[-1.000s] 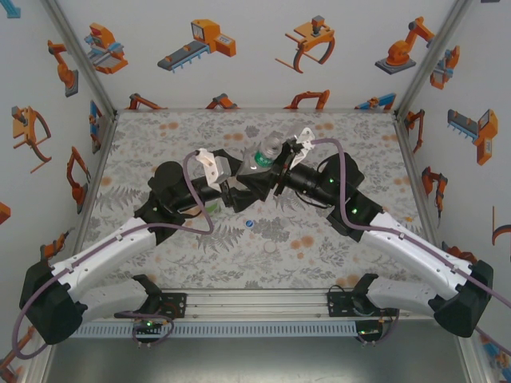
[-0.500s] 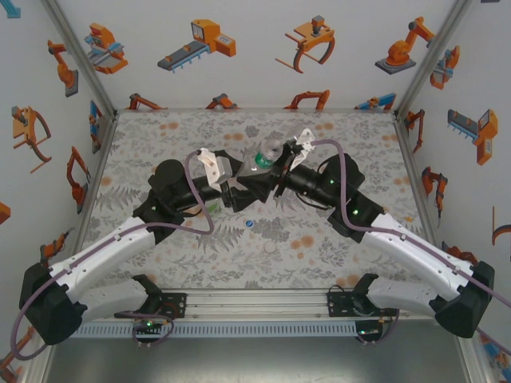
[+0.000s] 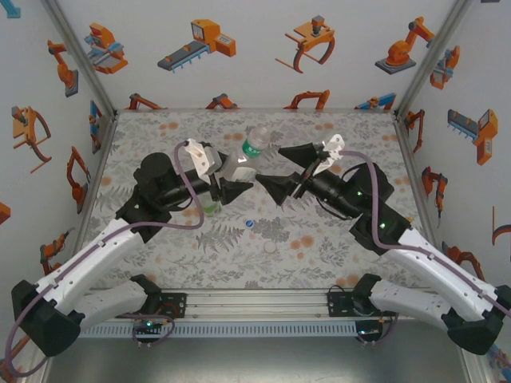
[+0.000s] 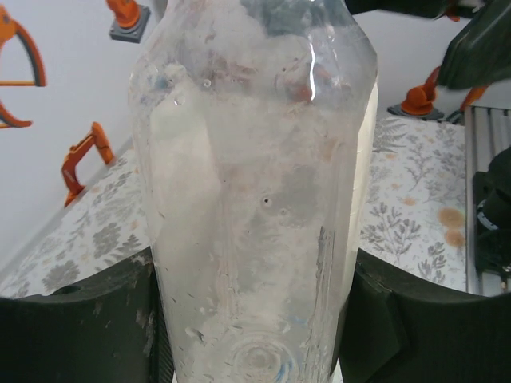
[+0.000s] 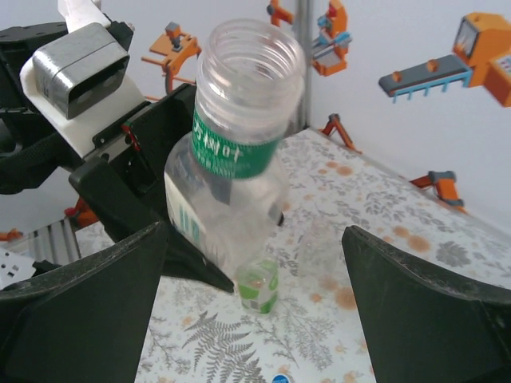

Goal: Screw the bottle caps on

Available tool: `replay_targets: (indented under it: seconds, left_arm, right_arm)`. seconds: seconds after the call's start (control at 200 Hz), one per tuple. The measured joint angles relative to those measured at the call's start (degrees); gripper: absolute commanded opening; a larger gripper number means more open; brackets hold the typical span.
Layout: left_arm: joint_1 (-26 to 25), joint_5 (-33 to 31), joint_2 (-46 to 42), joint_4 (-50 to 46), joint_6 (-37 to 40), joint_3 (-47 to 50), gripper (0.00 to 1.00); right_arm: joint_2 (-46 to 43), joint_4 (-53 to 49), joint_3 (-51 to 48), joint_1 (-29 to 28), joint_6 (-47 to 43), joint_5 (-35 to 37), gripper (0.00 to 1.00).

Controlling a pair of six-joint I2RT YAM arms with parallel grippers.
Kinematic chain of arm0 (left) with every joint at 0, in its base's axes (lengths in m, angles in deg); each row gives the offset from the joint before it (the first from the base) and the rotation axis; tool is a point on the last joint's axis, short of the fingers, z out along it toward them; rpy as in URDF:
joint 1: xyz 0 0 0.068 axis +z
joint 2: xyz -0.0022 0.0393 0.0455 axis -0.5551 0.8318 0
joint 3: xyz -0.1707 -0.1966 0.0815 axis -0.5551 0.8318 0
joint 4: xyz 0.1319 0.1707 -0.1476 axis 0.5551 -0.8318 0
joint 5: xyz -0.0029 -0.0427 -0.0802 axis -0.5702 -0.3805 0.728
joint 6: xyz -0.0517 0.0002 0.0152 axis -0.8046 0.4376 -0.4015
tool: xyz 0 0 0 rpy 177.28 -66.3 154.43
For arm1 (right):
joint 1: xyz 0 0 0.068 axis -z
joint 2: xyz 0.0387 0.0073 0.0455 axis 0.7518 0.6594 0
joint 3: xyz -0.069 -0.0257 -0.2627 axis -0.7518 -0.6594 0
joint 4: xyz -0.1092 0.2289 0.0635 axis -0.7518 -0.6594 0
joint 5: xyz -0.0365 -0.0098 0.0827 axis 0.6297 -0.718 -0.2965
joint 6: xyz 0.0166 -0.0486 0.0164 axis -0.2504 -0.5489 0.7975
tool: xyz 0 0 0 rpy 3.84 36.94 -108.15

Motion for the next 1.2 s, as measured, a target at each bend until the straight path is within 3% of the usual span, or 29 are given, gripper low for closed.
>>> replay_targets:
  seconds: [0.255, 0.481, 0.886, 1.197]
  left_arm:
    - [8.5, 1.4, -1.6, -9.3, 1.0, -4.1, 0.0]
    - [17.3, 5.2, -4.2, -9.9, -0.4, -0.6, 0.0]
    - [17.9, 8.6, -9.7, -5.7, 0.3, 6.6, 0.0]
    - [17.9, 8.8, -9.9, -4.9, 1.1, 6.6, 0.0]
  right_arm:
    - [-0.8, -10.1, 2.8, 0.0, 3.3, 9.8, 0.73]
    - [6.6, -21.1, 5.4, 0.0, 10.6, 14.1, 0.71]
    - [23.8, -40.4, 10.3, 0.0, 20.7, 14.6, 0.66]
    - [29.8, -47.7, 10.5, -1.9, 25.6, 14.9, 0.66]
